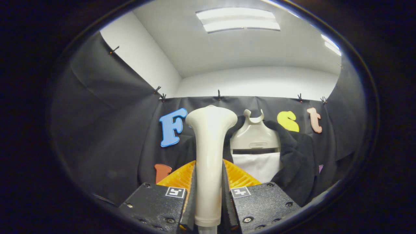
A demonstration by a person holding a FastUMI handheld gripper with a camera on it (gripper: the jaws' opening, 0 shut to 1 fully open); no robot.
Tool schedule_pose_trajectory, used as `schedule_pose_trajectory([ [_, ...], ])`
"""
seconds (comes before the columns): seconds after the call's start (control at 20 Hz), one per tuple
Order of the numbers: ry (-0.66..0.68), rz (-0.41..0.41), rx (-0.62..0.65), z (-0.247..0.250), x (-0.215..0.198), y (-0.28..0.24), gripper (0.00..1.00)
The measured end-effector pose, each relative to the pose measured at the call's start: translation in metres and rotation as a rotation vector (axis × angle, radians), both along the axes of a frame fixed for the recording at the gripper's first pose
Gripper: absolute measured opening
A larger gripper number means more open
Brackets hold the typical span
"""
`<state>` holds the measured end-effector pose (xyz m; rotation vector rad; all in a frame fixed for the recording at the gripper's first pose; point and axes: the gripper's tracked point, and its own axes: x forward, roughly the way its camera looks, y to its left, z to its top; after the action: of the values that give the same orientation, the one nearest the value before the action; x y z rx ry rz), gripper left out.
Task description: Iron the clothes twice with a garment steamer, once on the left side and once on the right side.
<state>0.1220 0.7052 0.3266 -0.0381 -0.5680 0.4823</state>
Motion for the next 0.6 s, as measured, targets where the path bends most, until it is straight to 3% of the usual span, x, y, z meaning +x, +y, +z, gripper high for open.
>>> schedule_pose_trajectory([
  [0.6,0.076,-0.005,0.052,-0.082,-0.013,-0.042,0.37],
])
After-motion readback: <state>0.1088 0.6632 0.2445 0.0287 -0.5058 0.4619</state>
